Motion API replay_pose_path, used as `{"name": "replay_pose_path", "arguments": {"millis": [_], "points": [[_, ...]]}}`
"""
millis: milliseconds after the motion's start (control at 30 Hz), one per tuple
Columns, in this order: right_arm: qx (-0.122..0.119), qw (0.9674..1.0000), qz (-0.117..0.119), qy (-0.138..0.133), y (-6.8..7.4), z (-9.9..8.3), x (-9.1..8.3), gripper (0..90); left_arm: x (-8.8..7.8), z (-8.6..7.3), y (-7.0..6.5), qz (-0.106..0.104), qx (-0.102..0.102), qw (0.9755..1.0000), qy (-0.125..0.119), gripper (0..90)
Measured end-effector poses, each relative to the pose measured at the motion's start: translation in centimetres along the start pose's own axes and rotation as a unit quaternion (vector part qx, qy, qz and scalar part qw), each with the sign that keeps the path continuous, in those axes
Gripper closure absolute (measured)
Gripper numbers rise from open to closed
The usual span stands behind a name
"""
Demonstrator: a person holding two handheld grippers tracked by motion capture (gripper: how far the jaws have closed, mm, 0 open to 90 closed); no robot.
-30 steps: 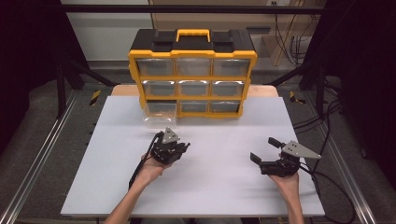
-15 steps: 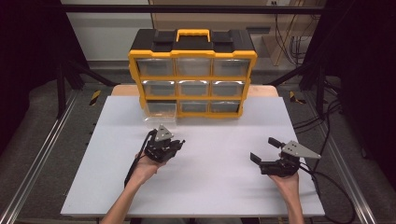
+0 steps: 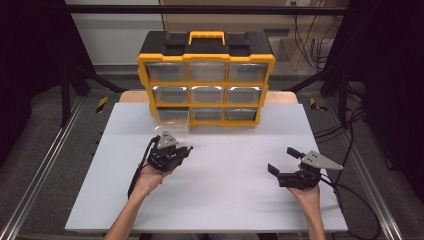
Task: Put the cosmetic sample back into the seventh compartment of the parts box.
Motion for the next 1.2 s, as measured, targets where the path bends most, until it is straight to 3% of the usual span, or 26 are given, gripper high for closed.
{"name": "replay_pose_path", "arguments": {"millis": [833,1200], "points": [[-0.001,1.0,0.0,0.003,0.0,-0.1,0.2,0.4,-2.1,1.6,2.9,0.017,-0.023,0.9993,-0.022,79.6],[-0.001,1.0,0.001,0.003,0.0,-0.1,0.2,0.4,-1.9,2.0,3.8,0.029,-0.025,0.9991,-0.02,79.6]]}}
Point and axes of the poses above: each handheld gripper's, and its own axes: x roughly forward along the jaws, z roughly out of its top, y roughly to its left, the point moved 10 cm from there along x, roughly forward along the jaws, and after that the axes turned 11 degrees about z, right-handed, at the moved point
